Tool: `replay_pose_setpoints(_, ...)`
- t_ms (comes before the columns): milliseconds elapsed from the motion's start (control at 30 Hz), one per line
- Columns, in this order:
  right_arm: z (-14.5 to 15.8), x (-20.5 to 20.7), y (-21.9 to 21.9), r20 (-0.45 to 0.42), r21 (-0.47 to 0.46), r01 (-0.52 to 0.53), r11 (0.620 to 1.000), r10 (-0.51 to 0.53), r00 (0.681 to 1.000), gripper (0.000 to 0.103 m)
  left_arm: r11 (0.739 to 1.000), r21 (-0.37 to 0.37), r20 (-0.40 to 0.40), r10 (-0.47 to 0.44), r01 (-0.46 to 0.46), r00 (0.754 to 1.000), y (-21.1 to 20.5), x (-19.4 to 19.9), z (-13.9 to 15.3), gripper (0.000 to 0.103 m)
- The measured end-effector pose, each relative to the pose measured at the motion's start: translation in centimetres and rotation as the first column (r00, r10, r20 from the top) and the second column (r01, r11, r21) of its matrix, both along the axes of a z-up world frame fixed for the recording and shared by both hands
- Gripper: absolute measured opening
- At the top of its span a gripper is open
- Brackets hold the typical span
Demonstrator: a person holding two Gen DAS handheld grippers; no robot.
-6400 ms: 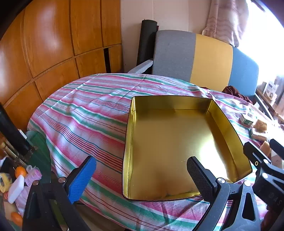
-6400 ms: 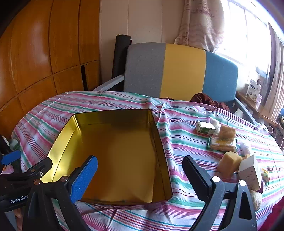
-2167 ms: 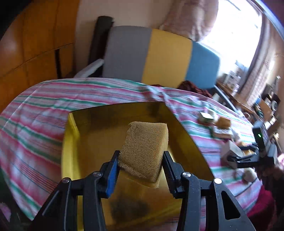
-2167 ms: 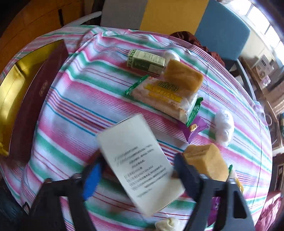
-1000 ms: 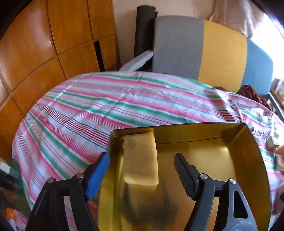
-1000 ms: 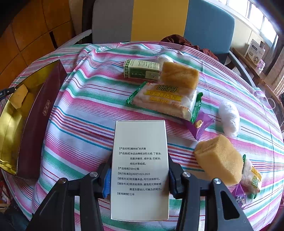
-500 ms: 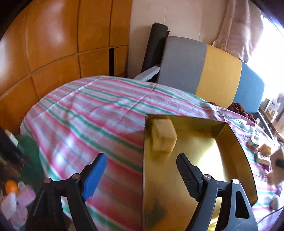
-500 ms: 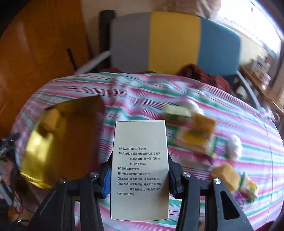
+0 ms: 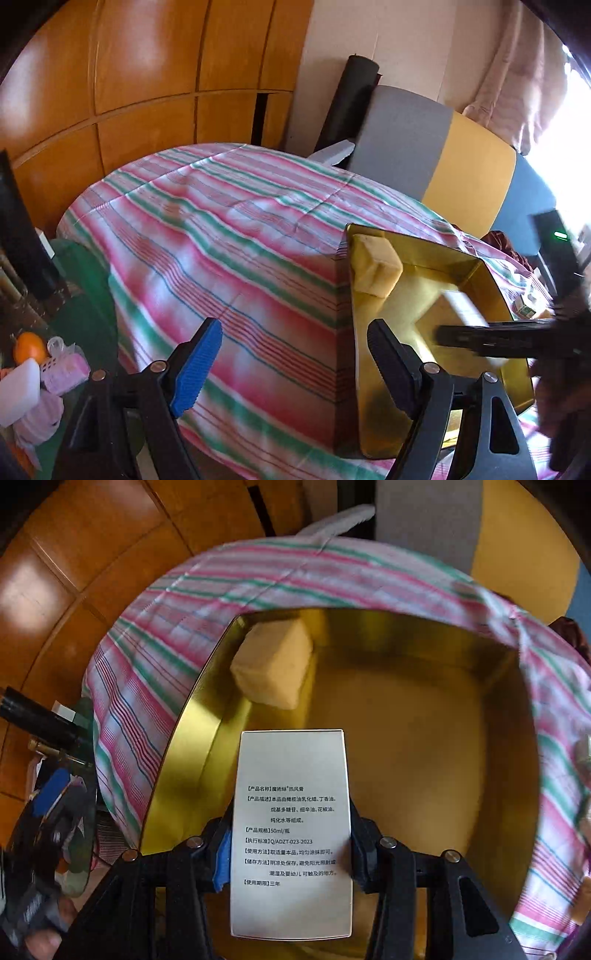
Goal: Organize objects
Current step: 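Place the sponge in the gold tray with the left gripper while the right places the white box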
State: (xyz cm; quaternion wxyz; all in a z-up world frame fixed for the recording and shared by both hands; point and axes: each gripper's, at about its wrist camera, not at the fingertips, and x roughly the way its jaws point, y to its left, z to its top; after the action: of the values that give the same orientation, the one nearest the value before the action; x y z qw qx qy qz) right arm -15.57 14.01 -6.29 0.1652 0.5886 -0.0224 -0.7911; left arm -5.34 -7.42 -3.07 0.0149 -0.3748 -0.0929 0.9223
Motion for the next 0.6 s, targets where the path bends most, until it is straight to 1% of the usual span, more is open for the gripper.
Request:
replay_pose_setpoints(67, -0.9, -1.1, -1.6, 0.018, 0.02, 0.019, 1.0, -0.019, 1.0, 0.049, 1.0, 0.01, 0.008, 0.003, -0.003, 1.0, -0.5, 0.1, -0.3, 0.082)
replay_pose_setpoints(133, -1.4, -2.1, -2.2, 0.026, 0.012, 0.055, 0.998, -0.056, 0.998, 0.05, 1.0, 0.018, 0.014, 0.012, -0.012, 1.0, -0.8, 0.3, -0.5, 0.082)
replay_pose_setpoints(267, -1.7, -4.0, -2.4, 0.073, -0.125, 0.124, 0.984, -0.115, 0.991, 0.053, 1.0, 0.027, 0.017, 0.011, -0.012, 1.0, -1.0, 0.3, -0.6, 0.083)
replay_pose_setpoints(333, -1.5, -4.0, -1.9, 0.087, -0.187, 0.148, 0.971, -0.134, 0.987, 0.058, 1.0, 0.021, 0.018, 0.009, -0.009, 1.0, -0.8, 0.3, -0.7, 0.084)
replay_pose_setpoints(367, -1.2, -3.8, -1.7, 0.081, -0.203, 0.146, 0.968, -0.132, 0.988, 0.061, 1.0, 0.021, 0.019, 0.008, -0.008, 1.0, -0.8, 0.3, -0.7, 0.084)
replay_pose_setpoints(533, -0.1, -1.9, -0.7, 0.041, -0.197, 0.136, 0.971, -0.13, 0.991, 0.061, 1.0, 0.014, 0.013, 0.007, -0.008, 1.0, -0.4, 0.5, -0.5, 0.084)
replay_pose_setpoints(600, 0.6, -0.8, -0.1, -0.01, -0.163, 0.127, 0.978, -0.13, 0.991, 0.061, 1.0, 0.006, 0.006, 0.006, -0.006, 1.0, -0.1, 0.7, -0.3, 0.084)
